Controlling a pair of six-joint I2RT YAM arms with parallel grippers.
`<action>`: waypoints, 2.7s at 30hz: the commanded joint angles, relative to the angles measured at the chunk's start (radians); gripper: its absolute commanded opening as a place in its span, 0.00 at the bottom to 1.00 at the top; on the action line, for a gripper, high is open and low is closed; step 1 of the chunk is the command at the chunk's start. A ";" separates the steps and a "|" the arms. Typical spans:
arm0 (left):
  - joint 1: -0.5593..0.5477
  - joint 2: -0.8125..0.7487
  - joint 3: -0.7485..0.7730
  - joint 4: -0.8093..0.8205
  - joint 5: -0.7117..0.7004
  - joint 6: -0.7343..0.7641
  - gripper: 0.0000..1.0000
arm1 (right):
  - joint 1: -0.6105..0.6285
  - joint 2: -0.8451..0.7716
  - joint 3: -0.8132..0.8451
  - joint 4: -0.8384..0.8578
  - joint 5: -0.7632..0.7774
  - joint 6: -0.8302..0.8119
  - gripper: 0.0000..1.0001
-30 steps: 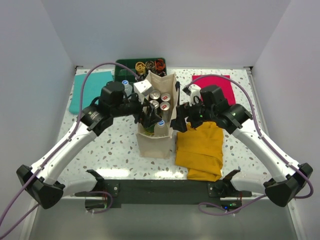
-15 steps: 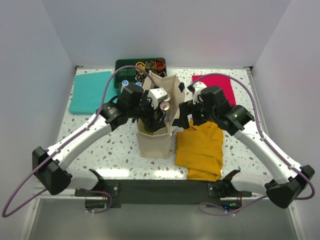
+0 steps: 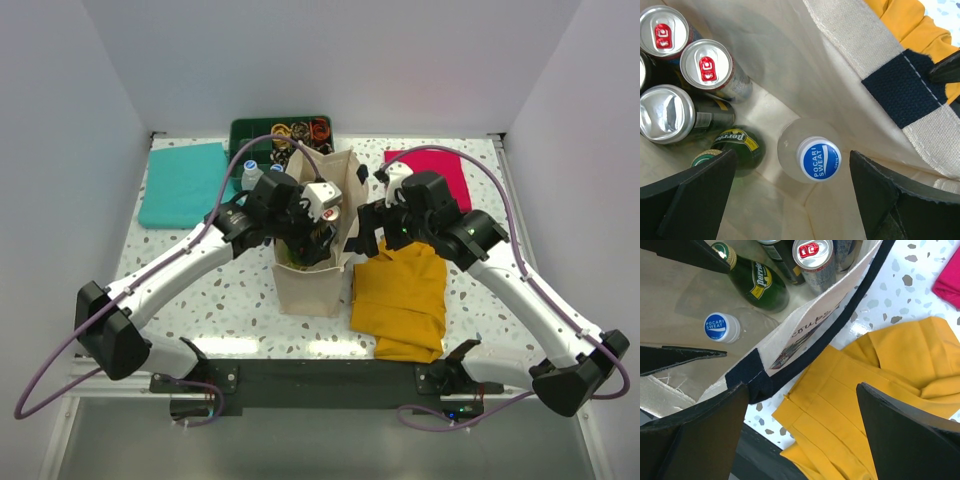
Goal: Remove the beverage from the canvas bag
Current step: Take out the drink from the canvas bag.
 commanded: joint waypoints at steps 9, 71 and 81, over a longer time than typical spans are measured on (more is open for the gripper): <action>-0.012 0.074 0.065 -0.022 0.024 0.031 0.86 | -0.003 0.022 0.048 0.027 0.031 -0.024 0.93; -0.029 -0.022 0.216 -0.013 -0.057 -0.017 0.00 | -0.001 0.020 0.031 0.054 0.096 -0.048 0.95; -0.028 -0.013 0.217 -0.012 -0.051 -0.017 0.00 | -0.001 0.011 0.033 0.053 0.107 -0.050 0.95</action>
